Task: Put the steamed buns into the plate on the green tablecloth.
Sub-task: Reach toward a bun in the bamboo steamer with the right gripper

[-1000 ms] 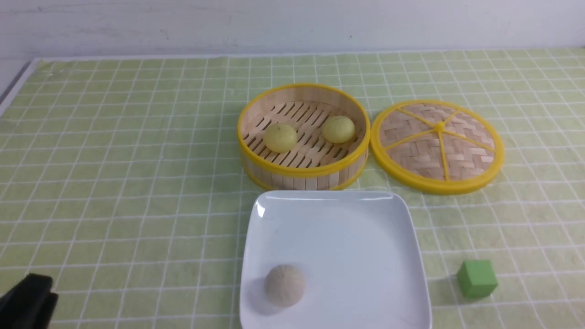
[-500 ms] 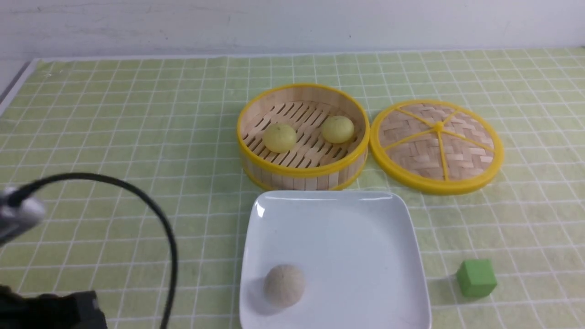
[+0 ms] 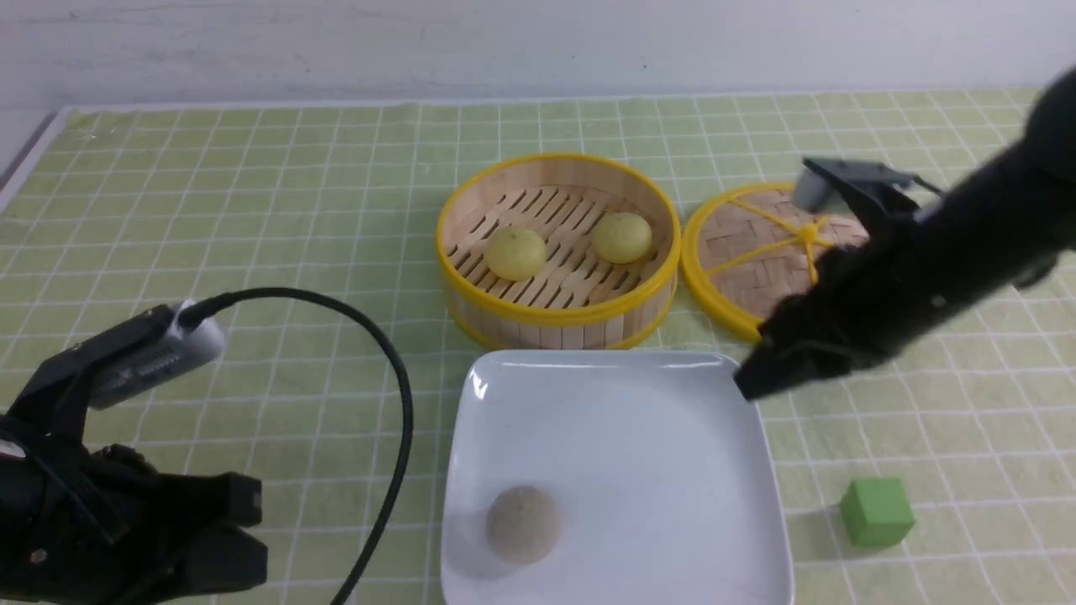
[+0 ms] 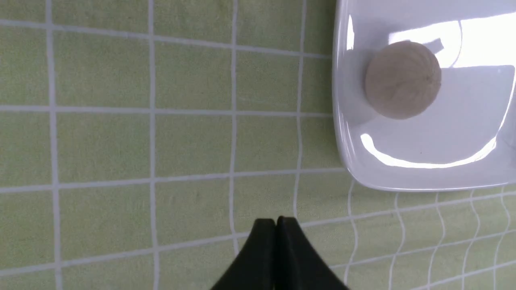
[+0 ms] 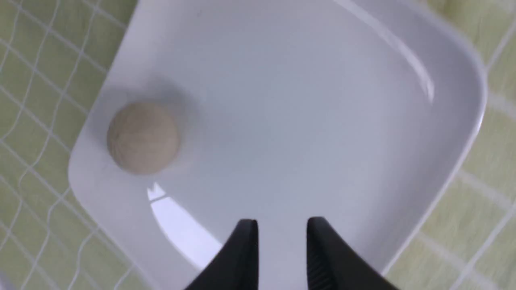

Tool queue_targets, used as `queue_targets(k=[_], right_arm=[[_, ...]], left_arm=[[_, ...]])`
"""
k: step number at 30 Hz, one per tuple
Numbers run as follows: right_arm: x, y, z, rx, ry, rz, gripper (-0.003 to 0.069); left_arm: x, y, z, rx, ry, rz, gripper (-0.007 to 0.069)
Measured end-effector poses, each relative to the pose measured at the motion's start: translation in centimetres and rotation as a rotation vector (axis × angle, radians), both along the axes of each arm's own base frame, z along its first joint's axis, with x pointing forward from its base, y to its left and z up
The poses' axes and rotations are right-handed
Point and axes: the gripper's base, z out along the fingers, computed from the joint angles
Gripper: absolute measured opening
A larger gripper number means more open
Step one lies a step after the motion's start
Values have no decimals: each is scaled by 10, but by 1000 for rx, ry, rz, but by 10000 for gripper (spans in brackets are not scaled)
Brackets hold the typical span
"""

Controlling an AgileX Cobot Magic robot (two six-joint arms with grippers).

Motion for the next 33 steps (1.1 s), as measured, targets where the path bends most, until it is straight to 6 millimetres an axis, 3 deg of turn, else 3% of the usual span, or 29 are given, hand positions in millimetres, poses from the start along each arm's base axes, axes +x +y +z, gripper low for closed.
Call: queue_targets(k=[2, 6, 12, 16, 22, 25, 26, 30, 32, 33], right_arm=[[11, 10, 5, -15, -34, 5, 225], [63, 34, 13, -44, -136, -56, 285], [125, 52, -16, -96, -186, -79, 337], [151, 58, -32, -142, -239, -74, 343], [169, 60, -57, -183, -275, -76, 334], [173, 62, -72, -191, -266, -77, 277], [174, 63, -74, -190, -269, -77, 222], [170, 66, -67, -189, -265, -65, 32], [164, 66, -54, -192, -251, -50, 10], [156, 64, -36, -194, -245, -36, 10]], left_arm=[[0, 0, 0, 0, -1, 0, 20], [1, 0, 0, 1, -6, 3, 45], [4, 2, 1, 12, -40, 31, 102], [6, 2, 1, 5, -43, 61, 148], [6, 3, 1, 6, -44, 67, 192], [6, 3, 1, 3, -41, 73, 198], [6, 3, 1, 1, -38, 79, 200], [6, 3, 1, -1, -36, 85, 203], [6, 3, 1, 0, -36, 86, 207], [6, 3, 1, 2, -36, 85, 210]])
